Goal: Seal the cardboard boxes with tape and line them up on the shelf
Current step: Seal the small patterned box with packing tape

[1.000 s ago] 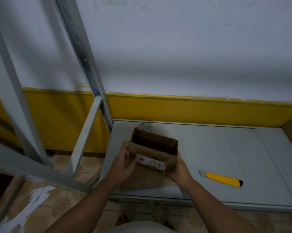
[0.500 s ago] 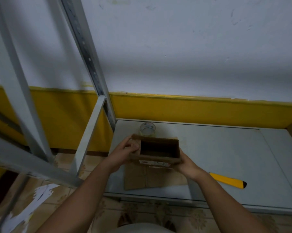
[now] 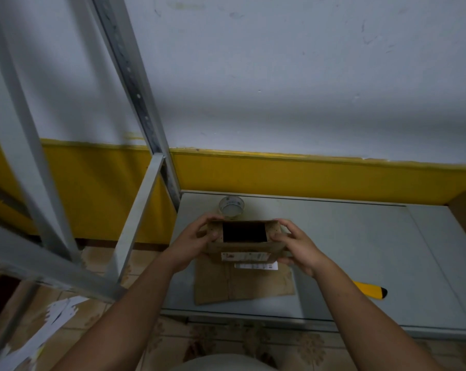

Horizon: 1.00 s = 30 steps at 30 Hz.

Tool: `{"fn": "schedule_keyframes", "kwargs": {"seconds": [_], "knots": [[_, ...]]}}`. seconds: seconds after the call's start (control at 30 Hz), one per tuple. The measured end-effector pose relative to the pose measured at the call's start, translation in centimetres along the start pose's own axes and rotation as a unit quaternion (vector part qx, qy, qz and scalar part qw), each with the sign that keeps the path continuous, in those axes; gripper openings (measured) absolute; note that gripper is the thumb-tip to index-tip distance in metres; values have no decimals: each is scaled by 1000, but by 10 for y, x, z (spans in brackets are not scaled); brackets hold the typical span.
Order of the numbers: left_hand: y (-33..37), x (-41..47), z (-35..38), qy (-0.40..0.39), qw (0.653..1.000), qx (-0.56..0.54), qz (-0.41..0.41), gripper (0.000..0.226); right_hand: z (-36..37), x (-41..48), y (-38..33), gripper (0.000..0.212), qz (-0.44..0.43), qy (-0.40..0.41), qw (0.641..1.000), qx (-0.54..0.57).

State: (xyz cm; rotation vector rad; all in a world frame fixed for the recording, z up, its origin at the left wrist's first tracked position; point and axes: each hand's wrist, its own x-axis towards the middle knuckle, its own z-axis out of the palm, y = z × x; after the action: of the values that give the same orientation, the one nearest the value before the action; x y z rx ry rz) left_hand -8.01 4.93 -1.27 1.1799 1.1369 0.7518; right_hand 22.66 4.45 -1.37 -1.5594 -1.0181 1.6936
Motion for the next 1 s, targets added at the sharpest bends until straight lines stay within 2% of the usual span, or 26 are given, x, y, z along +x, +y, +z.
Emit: {"fn": "schedule_keyframes", "kwargs": {"seconds": [0.1, 0.17, 0.27, 0.37, 0.43, 0.63, 0.73, 0.87, 1.0], "knots": [[-7, -5, -1, 4, 999, -26, -20, 29, 4, -1, 2, 35, -28, 11, 999, 35], [-13, -8, 1, 21, 1000, 13, 7, 29, 6, -2, 6, 37, -54, 27, 997, 51], [-22, -5, 7, 96, 993, 52, 46, 27, 16, -2, 12, 38, -98, 58, 993, 12], [-30, 5, 11, 182, 976, 80, 85, 19, 31, -2, 14, 34, -107, 81, 991, 24], [-34, 10, 14, 207, 969, 92, 97, 17, 34, -3, 15, 41, -109, 95, 989, 34], [-36, 14, 16, 166, 978, 95, 79, 18, 30, -1, 16, 19, -157, 107, 981, -38], [-36, 10, 20, 148, 982, 94, 75, 24, 28, 6, 18, 21, -143, 110, 983, -17], [-35, 12, 30, 151, 987, 45, 33, 46, 28, 4, 17, 27, -126, 73, 989, 9], [-36, 19, 32, 144, 990, 1, -6, 48, 24, 7, 25, 40, -90, 42, 993, 62]]}}
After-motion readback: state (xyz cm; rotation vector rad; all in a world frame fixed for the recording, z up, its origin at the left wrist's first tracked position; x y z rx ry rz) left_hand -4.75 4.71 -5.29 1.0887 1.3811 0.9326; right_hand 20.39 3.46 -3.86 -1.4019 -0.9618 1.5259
